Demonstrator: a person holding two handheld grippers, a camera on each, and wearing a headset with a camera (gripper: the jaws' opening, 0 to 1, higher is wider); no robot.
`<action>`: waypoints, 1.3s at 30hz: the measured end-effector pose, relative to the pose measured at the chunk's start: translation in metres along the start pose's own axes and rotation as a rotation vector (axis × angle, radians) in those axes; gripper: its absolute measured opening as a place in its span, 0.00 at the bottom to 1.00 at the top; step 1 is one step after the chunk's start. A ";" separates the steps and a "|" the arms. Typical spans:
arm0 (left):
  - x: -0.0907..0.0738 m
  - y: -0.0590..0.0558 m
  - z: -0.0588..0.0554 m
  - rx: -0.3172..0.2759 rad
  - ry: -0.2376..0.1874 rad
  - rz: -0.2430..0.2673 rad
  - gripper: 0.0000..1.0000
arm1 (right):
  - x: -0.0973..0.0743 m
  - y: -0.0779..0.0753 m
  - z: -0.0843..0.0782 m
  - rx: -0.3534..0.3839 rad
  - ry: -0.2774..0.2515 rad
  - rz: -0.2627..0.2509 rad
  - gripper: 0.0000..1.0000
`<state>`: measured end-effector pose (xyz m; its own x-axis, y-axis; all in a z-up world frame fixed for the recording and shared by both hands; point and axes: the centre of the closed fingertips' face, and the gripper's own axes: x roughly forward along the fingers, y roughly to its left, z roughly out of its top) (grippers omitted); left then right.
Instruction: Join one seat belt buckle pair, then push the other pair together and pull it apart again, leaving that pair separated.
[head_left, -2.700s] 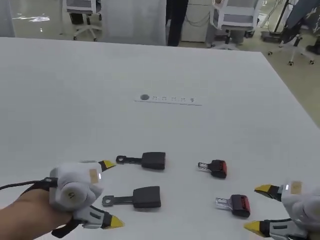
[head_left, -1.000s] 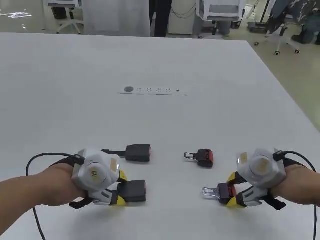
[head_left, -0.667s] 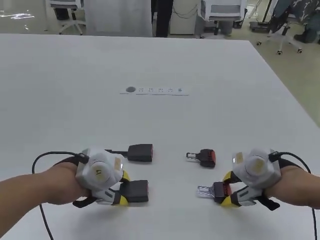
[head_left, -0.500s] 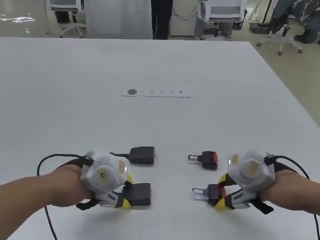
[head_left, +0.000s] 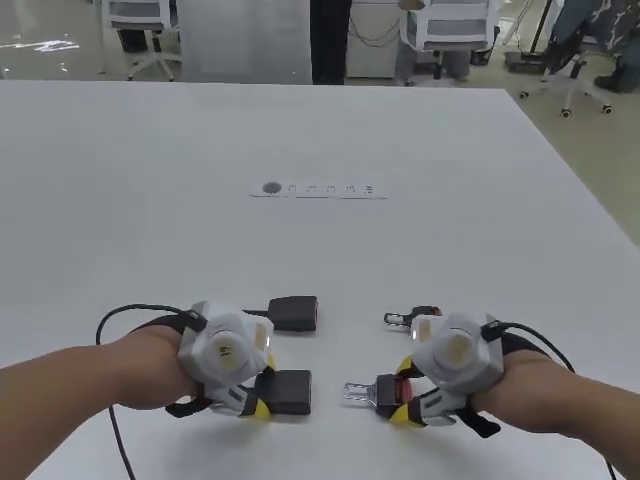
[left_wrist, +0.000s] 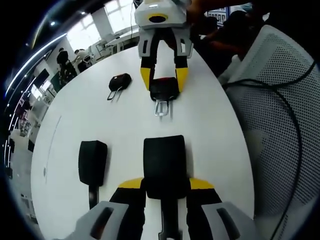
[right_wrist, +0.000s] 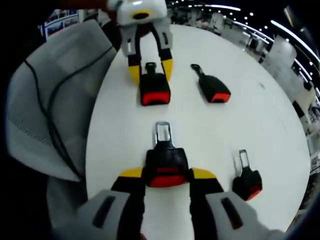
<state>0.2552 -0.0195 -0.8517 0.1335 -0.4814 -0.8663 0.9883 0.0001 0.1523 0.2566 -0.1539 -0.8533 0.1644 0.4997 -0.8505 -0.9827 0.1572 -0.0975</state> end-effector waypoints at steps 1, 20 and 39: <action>0.000 0.000 0.000 -0.002 0.001 -0.002 0.32 | 0.002 0.001 0.004 -0.010 -0.002 0.005 0.33; 0.000 0.001 0.000 -0.010 0.033 -0.001 0.32 | 0.016 0.006 0.029 -0.066 -0.009 0.030 0.33; 0.001 0.003 -0.002 -0.009 0.031 -0.004 0.32 | 0.022 0.009 0.044 -0.081 -0.026 0.023 0.33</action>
<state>0.2583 -0.0186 -0.8531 0.1313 -0.4540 -0.8812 0.9895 0.0062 0.1443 0.2552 -0.1039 -0.8505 0.1431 0.5245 -0.8393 -0.9897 0.0770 -0.1206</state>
